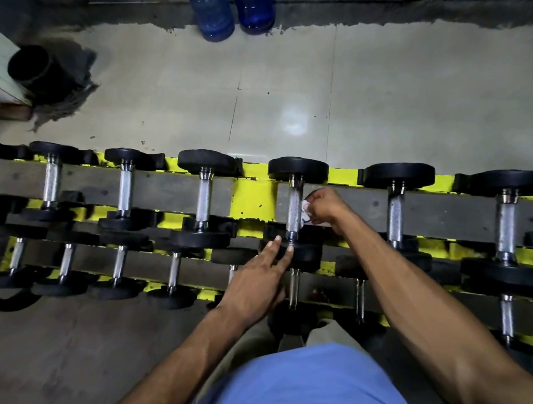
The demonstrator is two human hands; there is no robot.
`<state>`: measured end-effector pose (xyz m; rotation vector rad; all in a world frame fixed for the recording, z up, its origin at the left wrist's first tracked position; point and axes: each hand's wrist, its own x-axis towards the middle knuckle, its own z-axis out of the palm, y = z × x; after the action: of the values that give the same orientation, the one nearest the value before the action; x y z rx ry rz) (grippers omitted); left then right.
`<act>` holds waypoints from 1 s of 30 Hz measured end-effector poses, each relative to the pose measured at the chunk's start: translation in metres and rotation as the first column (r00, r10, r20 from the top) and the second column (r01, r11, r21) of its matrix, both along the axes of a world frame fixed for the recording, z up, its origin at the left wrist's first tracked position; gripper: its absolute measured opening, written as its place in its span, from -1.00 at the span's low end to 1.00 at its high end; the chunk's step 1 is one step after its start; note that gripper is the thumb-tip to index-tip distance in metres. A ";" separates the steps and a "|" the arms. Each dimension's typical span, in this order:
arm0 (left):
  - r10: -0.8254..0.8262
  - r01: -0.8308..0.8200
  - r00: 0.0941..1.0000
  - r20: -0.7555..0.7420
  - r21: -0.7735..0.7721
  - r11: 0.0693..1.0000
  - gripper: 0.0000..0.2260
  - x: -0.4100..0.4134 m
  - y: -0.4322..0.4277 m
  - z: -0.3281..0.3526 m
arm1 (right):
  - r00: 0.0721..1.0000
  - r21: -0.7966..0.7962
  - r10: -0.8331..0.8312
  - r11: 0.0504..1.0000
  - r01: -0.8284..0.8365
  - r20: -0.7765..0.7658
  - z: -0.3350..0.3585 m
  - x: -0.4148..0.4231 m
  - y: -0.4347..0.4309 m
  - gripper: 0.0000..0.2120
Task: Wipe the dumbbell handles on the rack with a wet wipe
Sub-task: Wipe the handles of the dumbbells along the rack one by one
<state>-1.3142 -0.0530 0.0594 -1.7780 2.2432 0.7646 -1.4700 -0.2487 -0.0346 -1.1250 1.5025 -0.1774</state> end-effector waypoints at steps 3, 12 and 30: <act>-0.018 0.018 1.000 -0.003 0.001 1.000 -0.25 0.002 -0.004 0.002 | 0.872 0.299 -0.350 0.920 0.252 0.341 0.007 0.003 -0.003 -0.79; -0.075 0.075 0.997 0.000 0.004 0.997 -0.24 0.009 -0.009 0.002 | 0.372 0.539 -0.803 0.591 0.601 0.466 0.006 0.044 0.000 -0.77; -0.047 0.047 0.999 -0.011 0.041 0.998 -0.25 0.011 -0.006 0.003 | 0.387 -0.364 0.482 0.145 -0.920 -0.786 0.033 0.027 0.030 -0.79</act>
<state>-1.3037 -0.0591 0.0621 -1.7007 2.2505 0.8057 -1.4431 -0.2190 -0.0017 -2.7855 1.0106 0.2372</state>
